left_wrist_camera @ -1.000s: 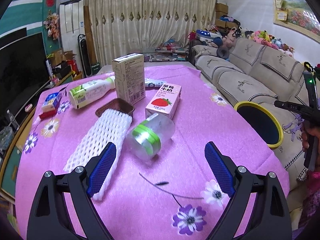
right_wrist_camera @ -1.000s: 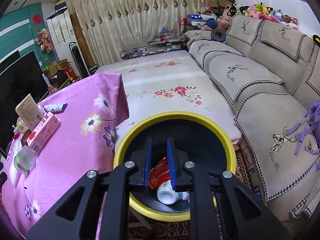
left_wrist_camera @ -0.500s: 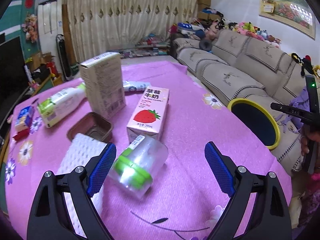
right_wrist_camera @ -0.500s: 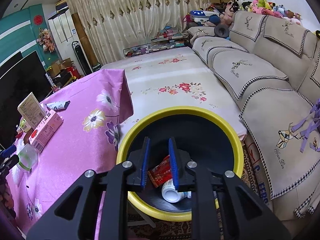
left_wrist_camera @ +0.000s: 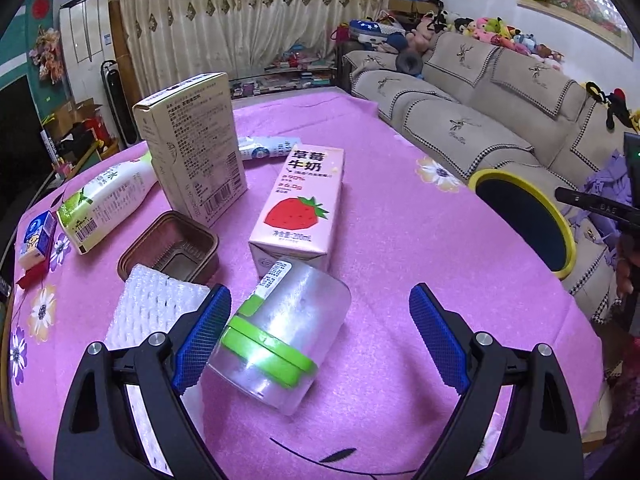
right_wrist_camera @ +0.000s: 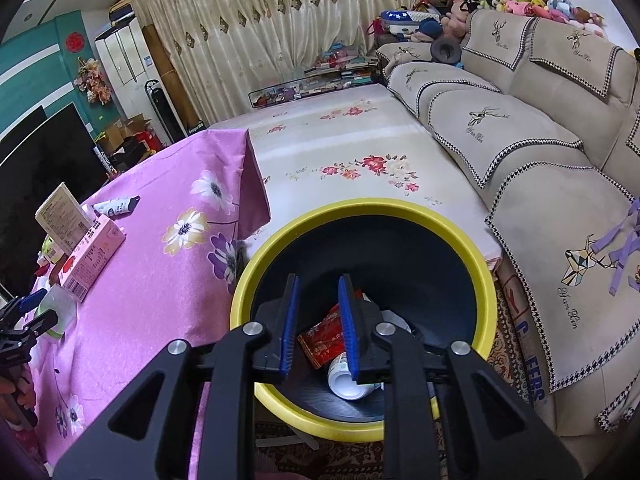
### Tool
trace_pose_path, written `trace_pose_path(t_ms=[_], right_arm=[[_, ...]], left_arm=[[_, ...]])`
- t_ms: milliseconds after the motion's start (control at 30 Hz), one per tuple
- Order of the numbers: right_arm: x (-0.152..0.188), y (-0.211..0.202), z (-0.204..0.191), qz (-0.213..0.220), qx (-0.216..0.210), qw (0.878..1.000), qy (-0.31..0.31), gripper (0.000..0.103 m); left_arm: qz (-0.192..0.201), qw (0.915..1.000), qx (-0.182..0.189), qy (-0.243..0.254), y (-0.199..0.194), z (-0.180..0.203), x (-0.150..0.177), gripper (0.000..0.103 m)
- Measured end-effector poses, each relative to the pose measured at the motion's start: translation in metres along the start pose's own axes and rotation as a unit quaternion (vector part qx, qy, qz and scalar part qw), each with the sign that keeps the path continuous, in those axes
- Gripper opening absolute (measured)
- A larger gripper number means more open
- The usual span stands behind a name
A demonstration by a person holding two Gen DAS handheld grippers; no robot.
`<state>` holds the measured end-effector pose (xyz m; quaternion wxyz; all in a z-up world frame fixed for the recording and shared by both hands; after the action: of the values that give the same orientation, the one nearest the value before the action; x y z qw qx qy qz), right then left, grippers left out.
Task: Collect trash
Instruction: 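Move the left gripper toward the clear plastic cup with green band, then close the left gripper around the clear plastic cup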
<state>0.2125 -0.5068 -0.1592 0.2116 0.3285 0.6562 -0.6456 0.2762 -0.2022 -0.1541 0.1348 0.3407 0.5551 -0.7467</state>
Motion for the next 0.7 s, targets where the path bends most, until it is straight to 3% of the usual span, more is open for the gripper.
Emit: trace_pose_path(t_ms=[100,400,533,700], right_arm=[[0.000,0.002,0.000,-0.002,-0.002,1.000,0.001,0.020],[0.003,0.005,0.001,-0.007,-0.006,1.000,-0.002,0.020],[0.005,0.008,0.001,-0.012,-0.009,1.000,-0.001,0.020],[0.006,0.011,-0.002,-0.015,-0.014,1.000,-0.006,0.020]], left_arm=[[-0.004,0.9999,0.010,0.009,-0.005,0.004,0.002,0.089],[-0.010,0.9989,-0.035,0.028,0.011,-0.008,-0.004,0.088],[-0.031,0.9985,-0.018,0.041,0.016,-0.005,0.000,0.082],[-0.032,0.9964,-0.023,0.074,0.014,0.007,0.008,0.076]])
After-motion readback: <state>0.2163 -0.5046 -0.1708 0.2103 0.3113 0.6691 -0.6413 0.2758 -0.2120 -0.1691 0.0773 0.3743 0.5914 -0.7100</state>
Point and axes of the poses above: each gripper's, at about its wrist camera, not at the fingertips, and y roughly the way its jaws point, z to its right, x to its underside, the point moved 4 cm from there along y, roughly the way its jaws point, and after that the axes turned 12 degrees about -y, right-handed, at the moved point
